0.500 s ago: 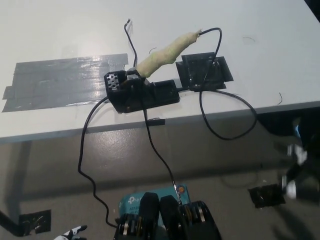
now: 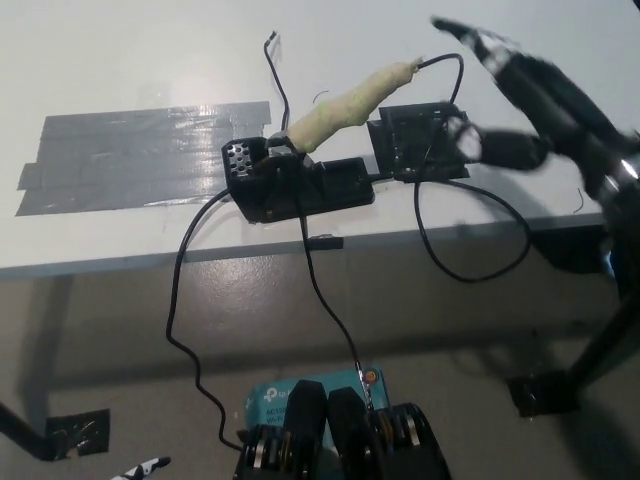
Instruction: The robot uses its right hand to grab the soldering gun kept on the middle of the table and pulls it out of its base and keep it on the right side of the base
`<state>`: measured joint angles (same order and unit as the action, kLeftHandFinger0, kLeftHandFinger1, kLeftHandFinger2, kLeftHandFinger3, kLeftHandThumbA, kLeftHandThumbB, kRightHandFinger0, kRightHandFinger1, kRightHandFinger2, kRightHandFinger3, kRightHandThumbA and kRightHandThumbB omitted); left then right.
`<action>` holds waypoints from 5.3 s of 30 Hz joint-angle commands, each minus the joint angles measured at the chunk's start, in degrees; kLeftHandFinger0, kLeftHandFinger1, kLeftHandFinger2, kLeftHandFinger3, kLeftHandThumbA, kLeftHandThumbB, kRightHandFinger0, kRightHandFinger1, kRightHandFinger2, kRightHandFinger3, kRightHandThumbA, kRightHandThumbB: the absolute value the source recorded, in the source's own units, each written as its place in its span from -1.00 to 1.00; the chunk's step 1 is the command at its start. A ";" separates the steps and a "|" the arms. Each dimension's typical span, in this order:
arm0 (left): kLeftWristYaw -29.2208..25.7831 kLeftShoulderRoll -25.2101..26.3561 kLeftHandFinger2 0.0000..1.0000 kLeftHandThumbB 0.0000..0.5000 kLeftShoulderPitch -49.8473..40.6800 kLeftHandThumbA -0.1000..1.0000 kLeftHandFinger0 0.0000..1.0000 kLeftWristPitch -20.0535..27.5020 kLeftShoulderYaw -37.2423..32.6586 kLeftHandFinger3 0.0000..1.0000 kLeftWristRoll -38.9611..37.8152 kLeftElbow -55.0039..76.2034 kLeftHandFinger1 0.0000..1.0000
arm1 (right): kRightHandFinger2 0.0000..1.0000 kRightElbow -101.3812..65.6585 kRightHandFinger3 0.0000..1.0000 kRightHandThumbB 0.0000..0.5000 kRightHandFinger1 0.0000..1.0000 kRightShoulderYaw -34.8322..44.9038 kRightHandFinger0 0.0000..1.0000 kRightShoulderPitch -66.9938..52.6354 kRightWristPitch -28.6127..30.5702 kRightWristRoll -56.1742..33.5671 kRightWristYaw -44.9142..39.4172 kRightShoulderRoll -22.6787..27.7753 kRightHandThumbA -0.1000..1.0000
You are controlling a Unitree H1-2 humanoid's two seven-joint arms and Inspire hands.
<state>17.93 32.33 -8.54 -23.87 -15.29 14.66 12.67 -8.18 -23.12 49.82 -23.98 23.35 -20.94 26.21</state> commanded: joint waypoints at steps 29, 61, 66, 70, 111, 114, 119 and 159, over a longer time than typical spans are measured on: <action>4.85 0.84 0.73 -0.40 -0.30 0.25 0.28 -3.06 -1.13 1.00 2.99 2.58 0.46 | 1.00 35.61 1.00 1.00 1.00 -30.89 1.00 21.85 13.46 32.22 -11.36 -5.54 -0.21; 12.33 -0.17 1.00 -0.37 1.32 0.35 0.61 -3.06 -0.86 1.00 8.12 3.25 0.73 | -0.38 44.62 -0.89 0.05 -0.97 -23.29 -1.00 10.54 11.95 45.20 31.96 -6.95 -0.47; 13.33 -0.49 1.00 -0.35 1.41 0.34 0.60 -3.06 -0.29 1.00 8.82 3.16 0.73 | -0.01 41.95 -0.41 -0.45 -0.79 -21.21 -1.00 10.26 15.05 42.95 31.42 -5.19 -0.97; 14.35 -0.56 0.98 -0.35 1.22 0.38 0.56 -3.06 -0.18 1.00 9.53 3.47 0.72 | -0.35 42.32 -0.48 -0.52 -0.93 -19.47 -1.00 10.34 16.75 42.53 33.83 -3.96 -1.00; 19.37 -2.29 1.00 -0.04 -0.20 0.83 0.86 -3.06 3.38 1.00 12.86 3.93 1.00 | -0.44 42.03 -0.81 -0.86 -0.85 -8.59 -1.00 10.86 29.23 33.22 30.79 -4.50 -1.00; 19.67 -1.88 1.00 -0.14 0.03 0.77 0.77 -3.06 2.63 1.00 13.25 4.24 0.91 | 1.00 37.70 1.00 -0.33 0.83 -10.34 0.51 11.38 23.88 31.90 12.36 -5.19 -0.51; 19.73 -2.90 1.00 -0.14 0.15 0.65 0.78 -3.06 3.29 1.00 12.78 3.72 0.96 | 1.00 34.45 1.00 0.73 1.00 -13.74 1.00 11.44 21.86 36.52 3.02 -5.33 0.26; 25.21 -6.17 1.00 -0.20 3.90 0.71 0.90 -3.06 2.77 1.00 18.15 4.01 1.00 | 1.00 37.40 1.00 1.00 1.00 -19.52 1.00 12.36 15.36 51.78 8.18 -12.11 -0.03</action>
<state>41.90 25.96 -4.88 -26.23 -12.38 32.14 15.54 29.18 -43.86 60.89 -6.18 73.75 -14.11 13.88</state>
